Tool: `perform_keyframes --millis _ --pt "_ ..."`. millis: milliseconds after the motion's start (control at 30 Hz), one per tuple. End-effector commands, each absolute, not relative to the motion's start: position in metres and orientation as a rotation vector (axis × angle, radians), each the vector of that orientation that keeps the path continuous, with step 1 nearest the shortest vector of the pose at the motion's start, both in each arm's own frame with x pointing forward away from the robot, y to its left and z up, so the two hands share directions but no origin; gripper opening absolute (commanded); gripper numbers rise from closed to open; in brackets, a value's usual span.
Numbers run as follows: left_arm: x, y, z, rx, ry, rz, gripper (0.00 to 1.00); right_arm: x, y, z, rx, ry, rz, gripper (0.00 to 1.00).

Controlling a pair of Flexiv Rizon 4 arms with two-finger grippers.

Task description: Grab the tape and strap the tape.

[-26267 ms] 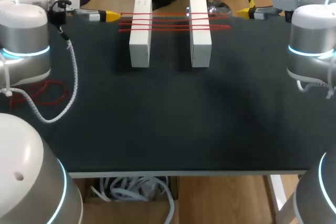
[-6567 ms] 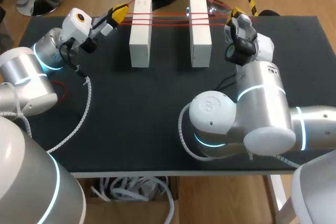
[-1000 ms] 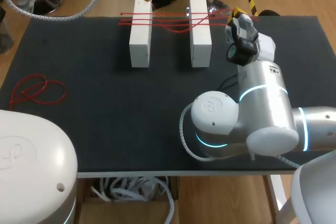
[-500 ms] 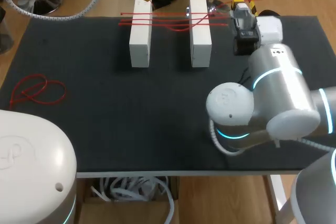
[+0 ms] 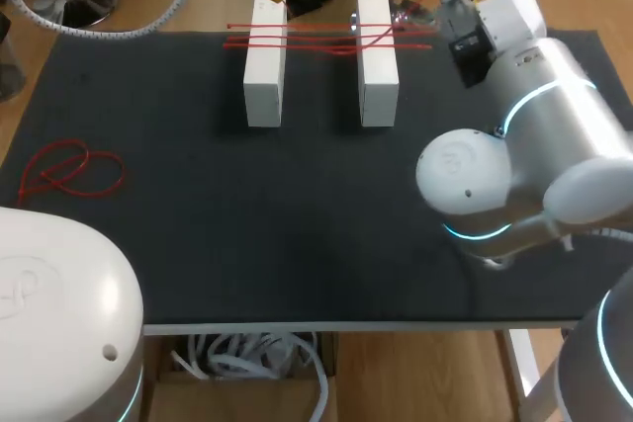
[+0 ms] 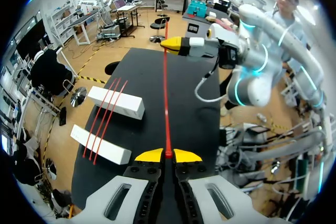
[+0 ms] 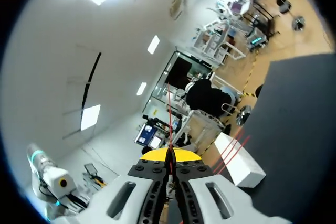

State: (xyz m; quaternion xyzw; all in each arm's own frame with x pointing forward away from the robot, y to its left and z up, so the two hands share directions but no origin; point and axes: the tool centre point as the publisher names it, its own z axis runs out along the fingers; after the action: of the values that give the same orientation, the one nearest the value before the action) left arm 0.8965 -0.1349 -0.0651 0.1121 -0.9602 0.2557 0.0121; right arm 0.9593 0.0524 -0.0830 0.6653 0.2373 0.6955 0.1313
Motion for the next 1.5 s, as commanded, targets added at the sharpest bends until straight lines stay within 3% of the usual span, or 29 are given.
perform_keyframes --millis 33,633,1500 --pt "0.896 -0.135 -0.064 0.351 -2.995 0.789 0.0 0.961 0.053 -0.072 1.258 1.505 1.249 0.0" --pt "0.896 -0.135 -0.064 0.351 -2.995 0.789 0.0 0.972 0.072 -0.061 0.715 1.713 1.007 0.0" --pt "0.896 -0.135 -0.064 0.351 -2.995 0.789 0.0 0.972 0.07 -0.053 0.806 1.732 1.077 0.0"
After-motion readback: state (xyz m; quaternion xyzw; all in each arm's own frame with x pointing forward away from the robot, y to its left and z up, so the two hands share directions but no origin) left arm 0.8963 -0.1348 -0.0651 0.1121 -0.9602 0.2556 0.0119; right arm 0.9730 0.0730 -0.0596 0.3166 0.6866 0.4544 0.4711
